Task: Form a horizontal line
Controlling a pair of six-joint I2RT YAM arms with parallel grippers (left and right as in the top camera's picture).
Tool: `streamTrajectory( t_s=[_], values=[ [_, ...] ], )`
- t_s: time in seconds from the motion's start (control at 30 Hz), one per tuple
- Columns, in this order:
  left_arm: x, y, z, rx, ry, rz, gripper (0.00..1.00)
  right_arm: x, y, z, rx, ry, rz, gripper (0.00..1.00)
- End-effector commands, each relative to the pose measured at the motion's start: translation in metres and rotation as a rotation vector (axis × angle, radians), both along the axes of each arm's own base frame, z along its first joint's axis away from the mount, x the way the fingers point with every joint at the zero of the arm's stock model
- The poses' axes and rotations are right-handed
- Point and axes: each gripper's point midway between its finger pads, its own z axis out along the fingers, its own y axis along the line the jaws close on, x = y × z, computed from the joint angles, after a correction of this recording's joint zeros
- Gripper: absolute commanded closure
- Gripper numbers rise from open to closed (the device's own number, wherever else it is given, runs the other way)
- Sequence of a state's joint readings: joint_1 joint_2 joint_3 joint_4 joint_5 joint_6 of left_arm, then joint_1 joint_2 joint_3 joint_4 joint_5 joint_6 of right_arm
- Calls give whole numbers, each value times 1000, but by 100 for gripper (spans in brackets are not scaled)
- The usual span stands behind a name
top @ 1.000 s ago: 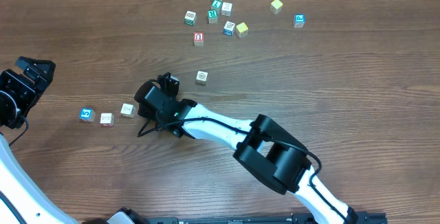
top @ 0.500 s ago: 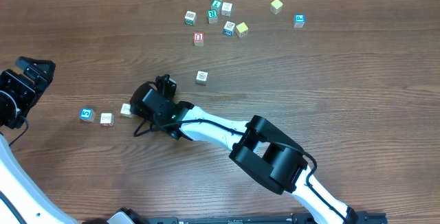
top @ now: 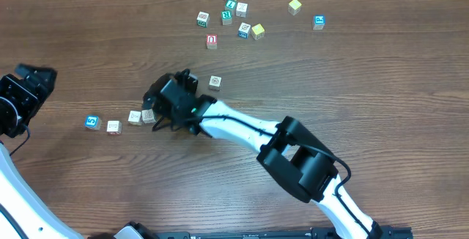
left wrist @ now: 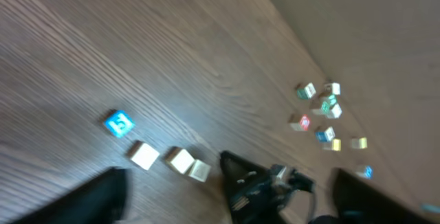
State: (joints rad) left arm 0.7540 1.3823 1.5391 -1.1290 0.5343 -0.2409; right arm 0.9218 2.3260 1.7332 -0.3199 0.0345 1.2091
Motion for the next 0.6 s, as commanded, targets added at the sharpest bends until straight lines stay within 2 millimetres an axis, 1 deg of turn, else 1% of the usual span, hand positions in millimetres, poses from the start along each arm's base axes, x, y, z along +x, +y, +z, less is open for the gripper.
streamTrajectory(
  t_s=[0.0, 0.03, 0.07, 0.1, 0.13, 0.17, 0.2, 0.23, 0.27, 0.3, 0.33, 0.37, 0.4, 0.43, 0.53, 0.57],
  values=[
    [0, 13, -5, 53, 38, 23, 66, -4, -13, 6, -21, 27, 102, 34],
    [4, 17, -10, 48, 46, 24, 91, -4, -21, 1, -44, 47, 112, 70],
    [7, 20, -13, 46, 49, 23, 96, -5, -24, -1, -56, 57, 108, 83],
    [13, 26, -18, 61, 50, 7, 96, -5, -27, -3, -63, 65, 106, 90],
    [21, 33, -28, 74, 58, -16, 96, -6, -28, -4, -69, 71, 105, 96],
    [24, 36, -33, 74, 65, -24, 96, -7, -29, -5, -71, 75, 107, 96],
    [34, 46, -62, 33, 115, -28, 96, -12, -29, -7, -74, 93, 123, 96],
    [37, 50, -74, 19, 140, -33, 96, -13, -29, -7, -86, 86, 141, 96],
    [38, 53, -85, 8, 165, -29, 96, -14, -28, -7, -91, 78, 155, 96],
    [38, 59, -104, -5, 218, -17, 96, -15, -27, -7, -95, 72, 167, 96],
    [38, 61, -112, -13, 239, -14, 96, -15, -27, -8, -95, 72, 167, 96],
    [38, 64, -125, -28, 271, -11, 96, -16, -27, -7, -94, 74, 168, 96],
    [38, 65, -143, -60, 313, -13, 96, -17, -26, -8, -86, 78, 174, 96],
    [38, 65, -157, -86, 341, -17, 96, -18, -22, -8, -70, 82, 184, 96],
    [37, 65, -185, -139, 397, -23, 96, -20, -12, -7, -24, 87, 212, 96],
    [37, 65, -190, -149, 406, -24, 96, -19, -11, -7, -17, 85, 215, 96]
  ],
)
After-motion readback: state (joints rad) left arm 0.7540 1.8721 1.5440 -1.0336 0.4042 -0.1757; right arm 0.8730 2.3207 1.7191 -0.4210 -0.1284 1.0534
